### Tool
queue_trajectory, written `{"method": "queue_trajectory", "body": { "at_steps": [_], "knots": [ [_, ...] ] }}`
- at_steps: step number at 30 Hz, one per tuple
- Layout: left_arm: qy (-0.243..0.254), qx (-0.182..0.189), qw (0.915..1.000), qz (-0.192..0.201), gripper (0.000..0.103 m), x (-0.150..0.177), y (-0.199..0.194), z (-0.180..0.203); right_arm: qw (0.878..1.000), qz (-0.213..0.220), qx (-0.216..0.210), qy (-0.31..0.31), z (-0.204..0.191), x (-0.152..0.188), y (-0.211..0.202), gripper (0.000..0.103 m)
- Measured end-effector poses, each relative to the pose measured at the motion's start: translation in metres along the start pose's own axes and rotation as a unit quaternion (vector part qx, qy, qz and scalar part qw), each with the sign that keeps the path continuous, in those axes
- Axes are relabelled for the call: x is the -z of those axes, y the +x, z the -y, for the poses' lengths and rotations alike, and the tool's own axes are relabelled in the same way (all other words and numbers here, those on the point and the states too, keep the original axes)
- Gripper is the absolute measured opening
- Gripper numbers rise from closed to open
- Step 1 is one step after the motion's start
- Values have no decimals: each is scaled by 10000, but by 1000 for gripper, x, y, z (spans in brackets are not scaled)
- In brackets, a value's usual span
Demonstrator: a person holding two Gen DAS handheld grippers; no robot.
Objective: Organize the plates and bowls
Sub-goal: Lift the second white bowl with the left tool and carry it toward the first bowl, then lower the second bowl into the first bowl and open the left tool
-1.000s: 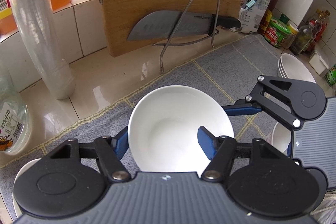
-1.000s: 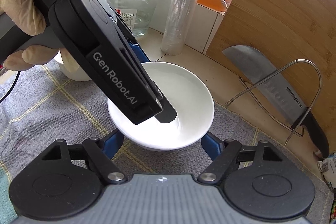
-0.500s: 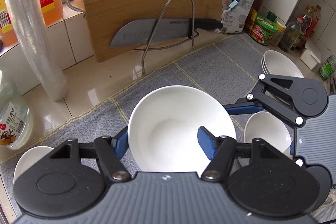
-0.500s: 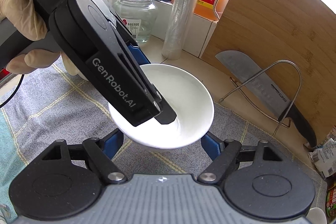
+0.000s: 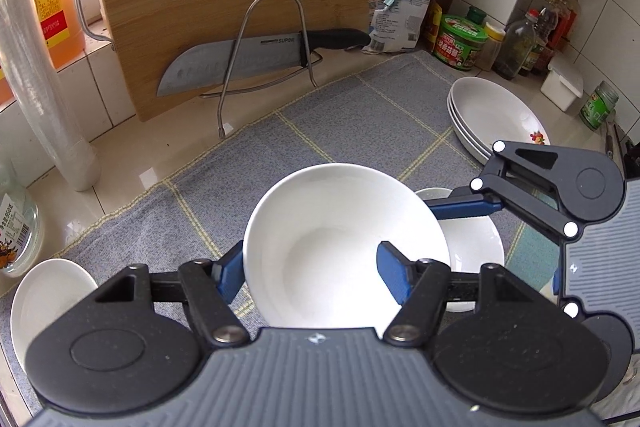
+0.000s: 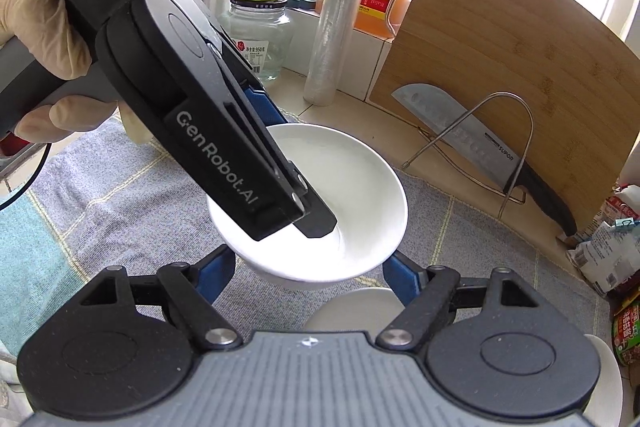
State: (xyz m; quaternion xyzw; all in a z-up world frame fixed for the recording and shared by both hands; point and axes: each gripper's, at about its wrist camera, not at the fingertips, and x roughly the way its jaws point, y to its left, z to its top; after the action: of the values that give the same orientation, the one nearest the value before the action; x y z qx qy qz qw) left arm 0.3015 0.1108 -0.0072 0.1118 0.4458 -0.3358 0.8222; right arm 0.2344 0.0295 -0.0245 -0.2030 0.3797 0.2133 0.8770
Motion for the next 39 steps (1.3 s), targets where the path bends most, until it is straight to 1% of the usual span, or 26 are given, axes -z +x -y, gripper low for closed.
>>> {"method": "queue_trajectory", "body": {
  "at_steps": [3,6,16,18,26,33,39],
  "knots": [
    [108,58,9999,28,67,-2,-1,10,9999,3,92,137,1,7,-9,84],
    [259,148,9995,79,67,-8,0,21,9994,0,274,226,2,12,-16,84],
    [764,561,9954,161,67,-26,13,51,9945,-68,822,642,12,30,-36,84],
    [847,654,9942,134,69,-28,18,55,9930,-83,893,765,14,34,-39,84],
    [1099,948,9894,-50,71,-29,37,71,9882,-272,970,1151,22,54,-37,84],
    [1159,994,9879,-265,71,-25,49,75,9856,-407,861,1396,23,63,-33,84],
    [1213,968,9874,-316,71,-24,53,77,9844,-459,796,1501,25,65,-30,84]
  ]
}}
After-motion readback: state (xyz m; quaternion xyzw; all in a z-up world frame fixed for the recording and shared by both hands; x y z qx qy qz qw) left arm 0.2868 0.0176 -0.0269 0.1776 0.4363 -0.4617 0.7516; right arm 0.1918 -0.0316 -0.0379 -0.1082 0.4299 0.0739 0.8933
